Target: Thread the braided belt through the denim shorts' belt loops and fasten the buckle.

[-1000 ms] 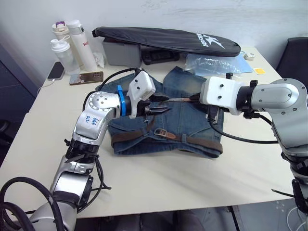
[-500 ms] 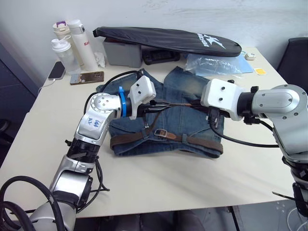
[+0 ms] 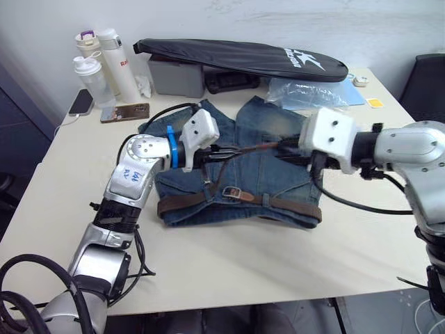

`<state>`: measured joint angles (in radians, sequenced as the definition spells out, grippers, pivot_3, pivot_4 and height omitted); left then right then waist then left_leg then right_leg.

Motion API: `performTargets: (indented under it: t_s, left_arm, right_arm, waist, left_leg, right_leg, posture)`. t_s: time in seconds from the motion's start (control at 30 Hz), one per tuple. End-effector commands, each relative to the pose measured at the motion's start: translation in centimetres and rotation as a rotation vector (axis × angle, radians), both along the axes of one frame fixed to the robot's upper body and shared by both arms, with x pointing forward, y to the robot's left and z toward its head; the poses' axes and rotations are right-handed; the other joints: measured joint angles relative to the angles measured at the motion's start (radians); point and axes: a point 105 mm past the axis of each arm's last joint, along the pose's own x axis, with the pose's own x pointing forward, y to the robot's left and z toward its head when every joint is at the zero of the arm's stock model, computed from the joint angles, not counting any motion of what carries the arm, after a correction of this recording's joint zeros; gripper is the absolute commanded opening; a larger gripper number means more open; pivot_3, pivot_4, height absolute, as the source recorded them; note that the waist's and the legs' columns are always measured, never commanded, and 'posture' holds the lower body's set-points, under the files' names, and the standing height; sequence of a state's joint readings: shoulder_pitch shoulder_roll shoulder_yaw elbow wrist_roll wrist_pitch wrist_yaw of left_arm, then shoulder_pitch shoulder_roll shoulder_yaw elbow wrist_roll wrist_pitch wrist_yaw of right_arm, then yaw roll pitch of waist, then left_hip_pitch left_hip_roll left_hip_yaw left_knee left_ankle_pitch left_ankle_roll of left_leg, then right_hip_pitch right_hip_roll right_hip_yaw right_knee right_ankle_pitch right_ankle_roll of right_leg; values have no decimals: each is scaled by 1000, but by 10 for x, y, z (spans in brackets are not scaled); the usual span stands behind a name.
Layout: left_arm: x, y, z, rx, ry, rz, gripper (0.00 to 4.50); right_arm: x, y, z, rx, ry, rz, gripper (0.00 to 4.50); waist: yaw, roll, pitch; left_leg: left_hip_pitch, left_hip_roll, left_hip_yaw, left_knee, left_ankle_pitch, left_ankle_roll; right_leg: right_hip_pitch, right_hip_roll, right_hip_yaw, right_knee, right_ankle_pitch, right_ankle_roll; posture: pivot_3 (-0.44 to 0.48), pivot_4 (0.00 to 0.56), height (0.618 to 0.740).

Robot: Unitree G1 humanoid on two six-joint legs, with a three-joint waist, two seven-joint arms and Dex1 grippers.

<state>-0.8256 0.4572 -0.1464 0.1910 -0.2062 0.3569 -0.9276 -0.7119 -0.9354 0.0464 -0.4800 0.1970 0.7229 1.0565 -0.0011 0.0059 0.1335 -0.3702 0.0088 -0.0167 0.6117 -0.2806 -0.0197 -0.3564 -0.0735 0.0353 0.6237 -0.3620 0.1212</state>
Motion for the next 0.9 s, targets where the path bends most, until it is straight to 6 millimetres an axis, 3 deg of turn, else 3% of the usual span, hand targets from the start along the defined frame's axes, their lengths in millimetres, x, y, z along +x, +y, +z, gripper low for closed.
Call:
performTargets:
  t_s: [0.03, 0.13, 0.17, 0.37, 0.5, 0.8, 0.9]
  left_arm:
    - [3, 9, 17, -25, -49, 26, 0]
    - [3, 15, 16, -15, -37, 32, 0]
    - [3, 19, 14, -3, -30, 37, 0]
    - [4, 56, 2, 96, 21, 97, 0]
    - [10, 73, -6, 51, 120, 176, 0]
    - [9, 74, -15, 73, 158, 182, 0]
    - [10, 72, -14, 75, 155, 177, 0]
  right_arm:
    - [-11, -1, 14, 23, -35, 12, 2986]
    - [-14, 2, 9, 10, -30, 16, 4268]
    - [-16, 5, 4, 9, -14, 23, 4455]
    - [-17, 34, -49, -80, -22, 62, 4455]
    - [-3, 40, -80, -111, -101, -3, 4455]
    - [-4, 50, -120, -86, -73, -33, 4455]
    - [6, 45, -133, -101, -68, -99, 4455]
  waist:
    - [0, 0, 0]
    - [0, 0, 0]
    - [0, 0, 0]
    - [-4, 0, 0]
    - [-2, 0, 0]
    - [-1, 0, 0]
    - [-1, 0, 0]
  left_leg:
    - [0, 0, 0, 0, 0, 0]
    - [0, 0, 0, 0, 0, 0]
    - [0, 0, 0, 0, 0, 0]
    - [1, 1, -1, -3, 0, 0]
    - [1, 1, -1, -1, 0, 0]
    - [0, -1, -2, -1, 0, 0]
    - [1, -1, -2, -2, 0, 0]
  right_leg:
    - [0, 0, 0, 0, 0, 0]
    - [0, 0, 0, 0, 0, 0]
    - [0, 0, 0, -1, 0, 0]
    - [0, 1, 1, -2, 0, 0]
    - [-1, 2, 1, -1, 0, 0]
    - [0, 0, 1, 0, 0, 0]
    - [0, 0, 1, 0, 0, 0]
  posture:
    - [0, 150, 740]
    - [0, 150, 740]
    - [0, 150, 740]
    - [0, 150, 740]
    - [0, 150, 740]
    - [0, 150, 740]
    - [0, 150, 740]
